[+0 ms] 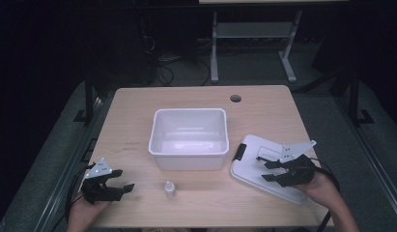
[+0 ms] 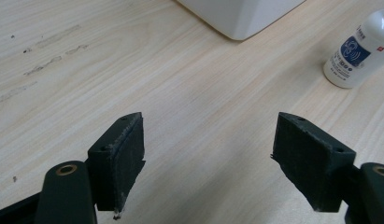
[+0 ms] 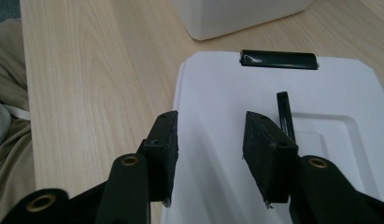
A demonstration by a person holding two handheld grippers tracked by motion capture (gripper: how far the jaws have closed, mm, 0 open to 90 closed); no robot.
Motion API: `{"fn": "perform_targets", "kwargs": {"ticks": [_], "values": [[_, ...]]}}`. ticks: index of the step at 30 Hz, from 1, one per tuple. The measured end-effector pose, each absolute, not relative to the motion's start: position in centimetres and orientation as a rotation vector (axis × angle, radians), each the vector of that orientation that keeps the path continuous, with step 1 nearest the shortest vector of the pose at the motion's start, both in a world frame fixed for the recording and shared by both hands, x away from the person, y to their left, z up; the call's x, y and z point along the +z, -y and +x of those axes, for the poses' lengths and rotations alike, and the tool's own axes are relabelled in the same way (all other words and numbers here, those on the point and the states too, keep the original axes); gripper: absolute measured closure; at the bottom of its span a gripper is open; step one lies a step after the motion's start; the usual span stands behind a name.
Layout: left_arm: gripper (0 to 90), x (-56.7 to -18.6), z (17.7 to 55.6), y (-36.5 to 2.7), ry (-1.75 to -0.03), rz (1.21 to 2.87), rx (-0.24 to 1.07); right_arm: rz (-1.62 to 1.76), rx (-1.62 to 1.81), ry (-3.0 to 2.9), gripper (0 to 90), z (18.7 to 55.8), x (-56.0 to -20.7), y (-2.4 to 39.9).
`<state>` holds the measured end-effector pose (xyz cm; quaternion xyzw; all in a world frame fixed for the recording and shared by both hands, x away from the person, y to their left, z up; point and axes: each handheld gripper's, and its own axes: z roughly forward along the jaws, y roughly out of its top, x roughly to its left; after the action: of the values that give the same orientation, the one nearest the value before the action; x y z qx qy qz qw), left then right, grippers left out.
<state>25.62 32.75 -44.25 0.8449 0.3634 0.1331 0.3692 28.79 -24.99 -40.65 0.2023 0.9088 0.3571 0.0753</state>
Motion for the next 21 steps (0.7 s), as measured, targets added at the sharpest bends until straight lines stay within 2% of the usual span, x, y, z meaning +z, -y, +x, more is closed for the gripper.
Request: {"fn": "perform_targets", "kwargs": {"ticks": [21], "values": [[24.4,-42.1,24.2,-29.3,-0.794,2.225,0.332,0.633,1.129,-2.68,37.7,27.1,-42.6,23.5]]}}
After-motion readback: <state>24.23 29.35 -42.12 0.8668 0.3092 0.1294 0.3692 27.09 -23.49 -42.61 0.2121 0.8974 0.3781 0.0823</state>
